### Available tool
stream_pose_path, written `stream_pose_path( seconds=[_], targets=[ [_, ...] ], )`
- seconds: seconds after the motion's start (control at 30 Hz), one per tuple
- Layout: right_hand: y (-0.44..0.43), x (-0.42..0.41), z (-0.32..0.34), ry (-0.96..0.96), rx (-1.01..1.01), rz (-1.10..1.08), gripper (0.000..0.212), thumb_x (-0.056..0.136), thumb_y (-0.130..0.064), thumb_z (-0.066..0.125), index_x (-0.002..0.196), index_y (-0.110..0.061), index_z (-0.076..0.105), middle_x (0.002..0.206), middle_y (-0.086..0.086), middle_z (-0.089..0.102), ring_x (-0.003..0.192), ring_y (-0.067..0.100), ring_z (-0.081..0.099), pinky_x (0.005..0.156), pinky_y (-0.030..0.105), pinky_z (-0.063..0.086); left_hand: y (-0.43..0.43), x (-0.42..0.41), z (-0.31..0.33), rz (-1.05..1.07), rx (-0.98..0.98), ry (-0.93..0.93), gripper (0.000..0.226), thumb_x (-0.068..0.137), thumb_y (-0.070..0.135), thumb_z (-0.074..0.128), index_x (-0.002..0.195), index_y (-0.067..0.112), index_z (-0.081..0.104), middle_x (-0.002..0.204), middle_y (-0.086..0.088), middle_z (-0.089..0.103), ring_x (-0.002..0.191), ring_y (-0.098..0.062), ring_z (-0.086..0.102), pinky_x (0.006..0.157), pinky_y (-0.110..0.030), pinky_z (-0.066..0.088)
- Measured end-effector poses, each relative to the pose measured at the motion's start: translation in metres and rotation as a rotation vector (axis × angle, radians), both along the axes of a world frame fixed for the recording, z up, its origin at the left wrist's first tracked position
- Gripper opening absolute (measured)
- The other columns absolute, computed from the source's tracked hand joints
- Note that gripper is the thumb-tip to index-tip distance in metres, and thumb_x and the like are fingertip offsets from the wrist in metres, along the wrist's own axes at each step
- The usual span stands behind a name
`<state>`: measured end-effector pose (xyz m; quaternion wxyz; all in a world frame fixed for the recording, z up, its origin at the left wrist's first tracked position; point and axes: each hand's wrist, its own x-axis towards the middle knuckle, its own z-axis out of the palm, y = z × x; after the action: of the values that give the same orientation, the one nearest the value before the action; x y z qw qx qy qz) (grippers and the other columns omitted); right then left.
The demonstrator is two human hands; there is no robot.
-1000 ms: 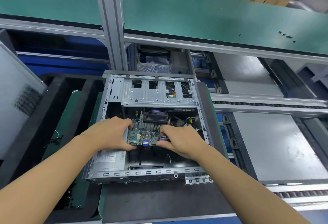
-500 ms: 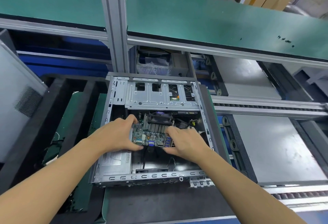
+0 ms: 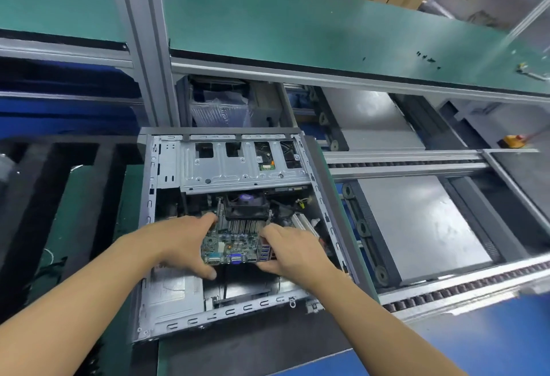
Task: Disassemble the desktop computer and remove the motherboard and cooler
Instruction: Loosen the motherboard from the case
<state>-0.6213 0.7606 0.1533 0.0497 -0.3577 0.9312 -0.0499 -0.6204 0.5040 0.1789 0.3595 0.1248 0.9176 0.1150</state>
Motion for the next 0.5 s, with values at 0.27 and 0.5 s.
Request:
stream_pose_path(
  seconds=[0.27, 0.5],
  targets=[
    [0.002, 0.003, 0.011, 0.045, 0.03, 0.054, 0.045, 0.081, -0.055, 0.07, 0.097, -0.018, 0.05, 0.082, -0.004, 0.059, 0.063, 0.018, 0.057, 0.05, 0.029, 0.032, 0.001, -0.011, 0.005, -0.094, -0.102, -0.156, 0.133, 0.058, 0.074, 0.077, 0.156, 0.017, 0.008, 0.156, -0.002, 0.035, 0.137, -0.024, 0.042, 0.11, -0.039, 0.04],
    [0.003, 0.013, 0.018, 0.207, 0.049, 0.098, 0.047, 0.07, -0.064, 0.069, 0.085, -0.022, 0.055, 0.069, -0.012, 0.058, 0.06, 0.01, 0.054, 0.053, 0.024, 0.037, -0.004, -0.019, 0.018, -0.145, -0.093, -0.238, 0.13, 0.064, 0.068, 0.079, 0.158, 0.027, -0.001, 0.165, 0.003, 0.012, 0.149, -0.023, 0.024, 0.116, -0.037, 0.029]
  ],
)
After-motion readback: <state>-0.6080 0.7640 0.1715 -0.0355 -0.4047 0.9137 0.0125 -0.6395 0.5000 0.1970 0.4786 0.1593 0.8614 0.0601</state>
